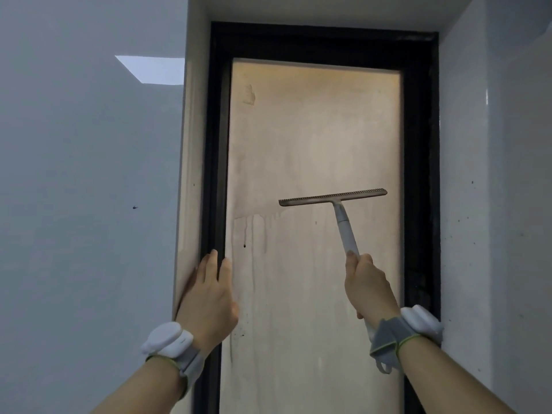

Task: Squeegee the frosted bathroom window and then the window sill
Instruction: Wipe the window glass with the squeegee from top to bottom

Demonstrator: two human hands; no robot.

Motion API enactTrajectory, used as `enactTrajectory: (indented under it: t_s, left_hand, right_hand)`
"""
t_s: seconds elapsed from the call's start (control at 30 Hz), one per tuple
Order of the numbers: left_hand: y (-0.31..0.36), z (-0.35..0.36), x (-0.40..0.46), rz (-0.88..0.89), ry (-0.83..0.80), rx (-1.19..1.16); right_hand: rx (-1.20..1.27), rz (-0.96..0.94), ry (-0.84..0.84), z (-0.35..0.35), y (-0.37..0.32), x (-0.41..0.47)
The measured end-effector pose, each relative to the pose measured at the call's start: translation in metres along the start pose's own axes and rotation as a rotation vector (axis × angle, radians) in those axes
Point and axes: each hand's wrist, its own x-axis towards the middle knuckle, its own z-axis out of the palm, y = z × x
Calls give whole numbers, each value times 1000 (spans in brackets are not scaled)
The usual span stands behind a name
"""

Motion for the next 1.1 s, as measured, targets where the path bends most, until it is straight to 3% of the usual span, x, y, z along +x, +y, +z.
enactTrajectory:
  t_s: [0.53, 1.1]
  left_hand:
    - [1, 19, 7, -36, -5, 45]
    - [9, 40, 15, -99, 112, 48]
  right_hand:
    - [110, -11, 125, -57, -51, 78]
    - [181, 14, 101, -15, 11, 50]
